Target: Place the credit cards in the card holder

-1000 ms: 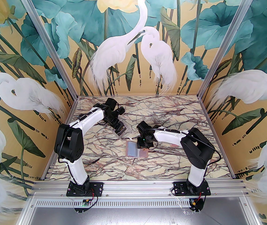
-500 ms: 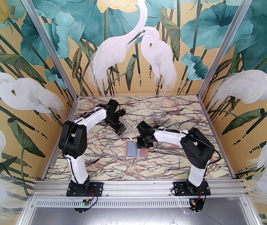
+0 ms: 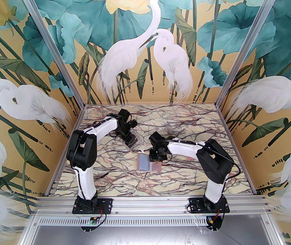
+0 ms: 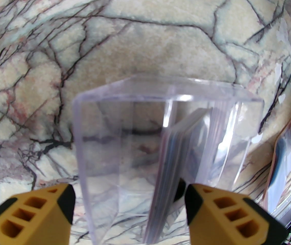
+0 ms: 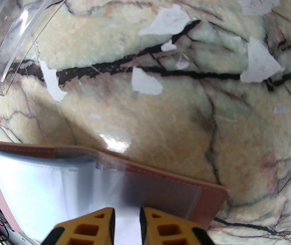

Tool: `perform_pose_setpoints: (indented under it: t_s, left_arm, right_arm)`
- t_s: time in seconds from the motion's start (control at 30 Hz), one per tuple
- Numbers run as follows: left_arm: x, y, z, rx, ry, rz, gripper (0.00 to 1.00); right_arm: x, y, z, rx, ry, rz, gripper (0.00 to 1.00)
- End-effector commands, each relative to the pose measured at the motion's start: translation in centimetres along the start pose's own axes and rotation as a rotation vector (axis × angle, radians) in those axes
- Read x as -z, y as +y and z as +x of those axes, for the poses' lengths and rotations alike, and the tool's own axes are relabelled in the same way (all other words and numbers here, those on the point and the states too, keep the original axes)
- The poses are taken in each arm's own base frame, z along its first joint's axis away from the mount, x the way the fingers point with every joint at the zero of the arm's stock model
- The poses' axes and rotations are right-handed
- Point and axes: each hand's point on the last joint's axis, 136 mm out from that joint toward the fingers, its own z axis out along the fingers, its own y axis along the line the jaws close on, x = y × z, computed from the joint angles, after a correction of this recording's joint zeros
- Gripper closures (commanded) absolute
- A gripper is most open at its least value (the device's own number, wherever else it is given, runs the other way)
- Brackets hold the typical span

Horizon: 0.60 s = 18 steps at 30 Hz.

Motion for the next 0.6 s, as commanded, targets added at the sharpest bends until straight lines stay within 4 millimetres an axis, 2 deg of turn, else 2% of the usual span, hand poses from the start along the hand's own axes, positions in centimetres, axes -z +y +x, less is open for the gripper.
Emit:
perform_pose_setpoints:
  t_s: [0.0, 0.57]
  left_arm:
    - [0.0, 0.1, -0.5, -0.005, 0.006, -0.011, 0.27]
    - [1.0, 0.5, -0.6, 0.008, -0.008, -0.034, 0.38]
  right_arm:
    - [-1.2, -1.0, 0.4, 0.003, 0.024, 0.031, 0.74]
    - [-1.4, -1.1, 0.5, 0.002, 0.030, 0.033, 0.73]
